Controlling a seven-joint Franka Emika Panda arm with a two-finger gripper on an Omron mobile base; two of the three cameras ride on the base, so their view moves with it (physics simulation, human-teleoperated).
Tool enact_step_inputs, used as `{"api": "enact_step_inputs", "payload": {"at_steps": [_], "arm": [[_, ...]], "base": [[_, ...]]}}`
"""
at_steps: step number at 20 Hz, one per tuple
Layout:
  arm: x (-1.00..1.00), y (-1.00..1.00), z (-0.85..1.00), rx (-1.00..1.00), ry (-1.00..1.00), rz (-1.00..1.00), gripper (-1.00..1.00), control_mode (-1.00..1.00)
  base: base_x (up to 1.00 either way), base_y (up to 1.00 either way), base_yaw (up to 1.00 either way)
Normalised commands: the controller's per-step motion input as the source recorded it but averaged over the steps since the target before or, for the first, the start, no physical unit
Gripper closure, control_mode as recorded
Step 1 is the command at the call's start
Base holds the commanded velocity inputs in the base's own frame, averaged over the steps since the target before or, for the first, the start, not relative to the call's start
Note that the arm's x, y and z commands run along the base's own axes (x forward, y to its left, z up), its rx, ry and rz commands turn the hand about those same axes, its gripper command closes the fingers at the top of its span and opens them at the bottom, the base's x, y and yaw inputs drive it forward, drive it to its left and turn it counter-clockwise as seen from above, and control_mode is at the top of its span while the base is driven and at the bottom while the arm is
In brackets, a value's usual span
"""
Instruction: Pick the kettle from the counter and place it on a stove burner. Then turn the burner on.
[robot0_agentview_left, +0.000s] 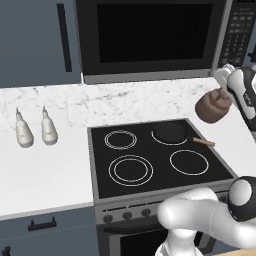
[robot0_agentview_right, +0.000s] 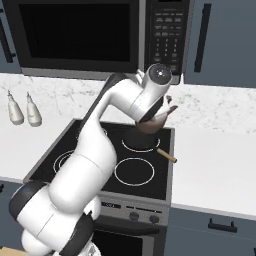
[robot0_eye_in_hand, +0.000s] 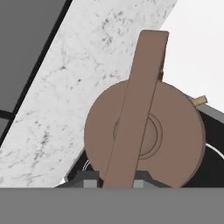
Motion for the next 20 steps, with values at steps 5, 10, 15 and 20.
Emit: {"api": "enact_step_inputs", "payload": {"at_steps": [5, 10, 15, 20], "arm": [[-0.17, 1.0, 0.18, 0.0, 0.01, 0.18, 1.0, -1.0], [-0.02, 1.0, -0.3, 0.0, 0.07, 0.16, 1.0, -1.0], [0.01, 1.0, -0.53, 0.0, 0.1, 0.14, 1.0, -1.0], [0.01, 1.0, -0.06, -0.25, 0.17, 0.05, 1.0, -1.0]], "base": [[0.0, 0.0, 0.0], [0.0, 0.0, 0.0], [0.0, 0.0, 0.0], [0.0, 0.0, 0.0]]}}
